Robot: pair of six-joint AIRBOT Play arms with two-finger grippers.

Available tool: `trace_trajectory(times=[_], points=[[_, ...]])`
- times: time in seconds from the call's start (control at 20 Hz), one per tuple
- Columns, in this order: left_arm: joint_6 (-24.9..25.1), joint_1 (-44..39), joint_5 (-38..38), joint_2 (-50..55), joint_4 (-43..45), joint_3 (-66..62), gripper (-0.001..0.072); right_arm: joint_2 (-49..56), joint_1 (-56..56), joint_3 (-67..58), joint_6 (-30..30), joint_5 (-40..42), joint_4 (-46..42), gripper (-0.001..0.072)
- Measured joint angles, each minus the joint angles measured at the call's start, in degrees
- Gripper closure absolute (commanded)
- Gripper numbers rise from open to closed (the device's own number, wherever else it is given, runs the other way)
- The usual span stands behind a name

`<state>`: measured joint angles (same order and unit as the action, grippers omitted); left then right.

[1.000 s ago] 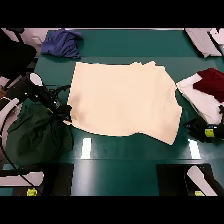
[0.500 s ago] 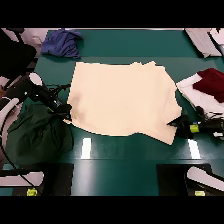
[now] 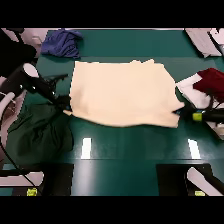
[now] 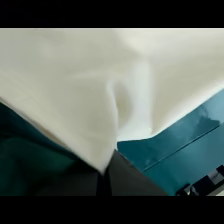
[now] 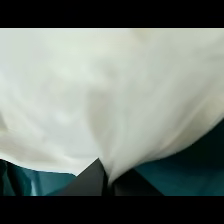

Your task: Fold the shirts.

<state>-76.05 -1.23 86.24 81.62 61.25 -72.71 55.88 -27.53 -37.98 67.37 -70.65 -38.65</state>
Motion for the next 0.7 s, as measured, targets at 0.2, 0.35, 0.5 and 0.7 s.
trace_trajectory(times=[0.2, 0.35, 0.5, 0.7], points=[[-3.17, -0.02, -2.45, -4.94, -4.09, -11.82, 0.0683, -12.46, -0.70, -11.85, -0.28, 1.09, 0.72, 0.0692], [-5.11, -0.02, -3.78, -10.86, -2.51, -21.29, 0.0683, -19.34, -2.08, -21.24, -0.52, 3.04, 0.98, 0.0691], [-5.90, 0.00, -4.50, -17.40, -1.03, -28.79, 0.0683, -23.87, -3.67, -29.44, -0.83, 4.35, 0.83, 0.0692], [-6.34, -0.02, -4.33, -24.76, 1.73, -37.70, 0.0683, -27.10, -6.14, -40.83, -0.63, 5.01, -3.06, 0.0692]])
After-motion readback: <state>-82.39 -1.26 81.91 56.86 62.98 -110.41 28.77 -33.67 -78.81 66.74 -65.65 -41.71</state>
